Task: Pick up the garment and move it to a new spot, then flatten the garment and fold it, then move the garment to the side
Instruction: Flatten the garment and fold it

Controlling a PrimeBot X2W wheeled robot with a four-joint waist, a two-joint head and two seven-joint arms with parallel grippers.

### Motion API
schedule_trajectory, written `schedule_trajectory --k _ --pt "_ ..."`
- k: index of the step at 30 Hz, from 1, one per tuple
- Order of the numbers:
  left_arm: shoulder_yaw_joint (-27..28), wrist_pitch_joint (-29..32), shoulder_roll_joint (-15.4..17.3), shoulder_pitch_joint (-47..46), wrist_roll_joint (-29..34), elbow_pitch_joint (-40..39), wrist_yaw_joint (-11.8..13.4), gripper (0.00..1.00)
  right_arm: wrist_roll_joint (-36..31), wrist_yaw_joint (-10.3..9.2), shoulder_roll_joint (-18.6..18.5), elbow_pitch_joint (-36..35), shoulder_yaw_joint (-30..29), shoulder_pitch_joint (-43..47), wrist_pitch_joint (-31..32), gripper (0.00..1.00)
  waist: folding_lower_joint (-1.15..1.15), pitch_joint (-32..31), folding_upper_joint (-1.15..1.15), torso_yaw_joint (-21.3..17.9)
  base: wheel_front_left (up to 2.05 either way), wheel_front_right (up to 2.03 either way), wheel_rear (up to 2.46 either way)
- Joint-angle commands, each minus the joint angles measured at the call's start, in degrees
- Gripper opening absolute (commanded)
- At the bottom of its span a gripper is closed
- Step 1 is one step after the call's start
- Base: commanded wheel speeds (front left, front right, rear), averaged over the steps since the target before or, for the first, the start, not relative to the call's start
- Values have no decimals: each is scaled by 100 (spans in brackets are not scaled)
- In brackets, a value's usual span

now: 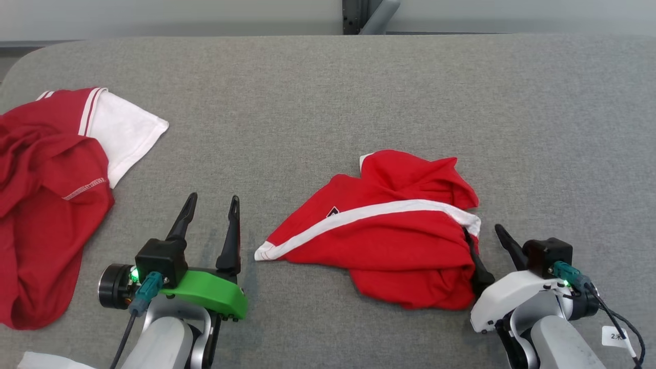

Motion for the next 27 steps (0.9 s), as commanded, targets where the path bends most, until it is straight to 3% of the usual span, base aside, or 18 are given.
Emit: schedule_trajectory --k 1,4,5,6,7,16,27 --pt "-4 -50 -36 -90 22 39 -14 100 85 -2 0 111 34 -26 -53 100 0 111 0 149 0 0 0" --pt "7 -78 -55 -120 9 105 -7 100 177 -2 40 378 90 -44 -96 100 0 116 0 159 0 0 0" --pt "9 -92 -63 -118 4 118 -6 100 233 -2 54 439 132 -59 -94 54 0 114 0 157 0 0 0" --pt "9 -94 -63 -121 0 138 -8 100 261 -2 72 501 184 -67 -110 21 0 111 0 150 0 0 0" --pt "8 -105 -65 -126 -6 152 -14 100 299 -2 80 550 244 -75 -107 0 0 106 0 141 0 0 0" --pt "-5 -151 -80 -181 -3 224 -28 100 152 -4 -158 201 175 -433 -351 0 0 70 0 79 0 0 0" --pt "46 -194 -96 -96 -68 255 -10 100 -386 -4 -654 -1573 51 -817 80 0 0 90 0 -116 0 0 0"
